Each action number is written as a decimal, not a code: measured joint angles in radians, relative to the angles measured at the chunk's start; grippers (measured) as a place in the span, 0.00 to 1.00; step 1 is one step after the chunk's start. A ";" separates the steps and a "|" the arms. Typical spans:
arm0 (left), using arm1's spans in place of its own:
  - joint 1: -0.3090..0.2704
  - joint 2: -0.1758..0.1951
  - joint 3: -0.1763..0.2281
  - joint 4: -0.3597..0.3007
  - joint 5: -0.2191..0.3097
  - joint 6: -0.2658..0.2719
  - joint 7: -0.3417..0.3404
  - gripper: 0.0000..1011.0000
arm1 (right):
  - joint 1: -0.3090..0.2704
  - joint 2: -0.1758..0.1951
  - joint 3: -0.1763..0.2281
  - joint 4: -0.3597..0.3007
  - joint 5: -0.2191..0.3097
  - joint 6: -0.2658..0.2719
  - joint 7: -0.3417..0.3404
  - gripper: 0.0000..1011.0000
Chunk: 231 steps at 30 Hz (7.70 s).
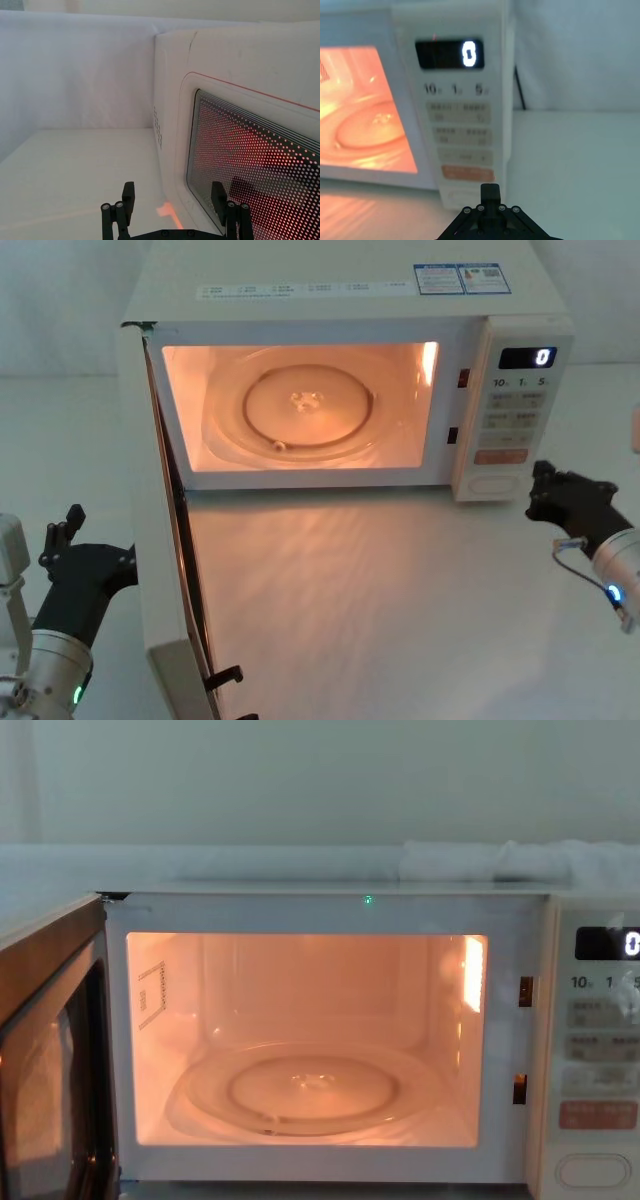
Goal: Press the button to open the microwave door with one hand; close the microwave door with the other hand.
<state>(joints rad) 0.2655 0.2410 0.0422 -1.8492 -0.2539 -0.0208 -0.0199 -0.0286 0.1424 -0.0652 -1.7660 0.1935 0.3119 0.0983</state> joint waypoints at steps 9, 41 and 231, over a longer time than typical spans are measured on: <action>0.000 0.000 0.000 0.000 0.000 0.000 0.000 0.99 | -0.026 0.017 0.032 -0.047 -0.007 -0.050 0.001 0.00; 0.000 0.000 0.000 0.000 0.000 0.000 0.000 0.99 | -0.076 0.019 0.036 -0.047 -0.052 -0.194 0.003 0.00; -0.170 0.444 -0.015 -0.067 -0.409 0.111 -0.682 0.00 | -0.074 0.019 0.036 -0.047 -0.048 -0.191 0.005 0.99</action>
<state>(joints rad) 0.0956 0.6846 0.0275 -1.9161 -0.6629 0.0901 -0.7016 -0.1023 0.1611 -0.0291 -1.8127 0.1456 0.1211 0.1028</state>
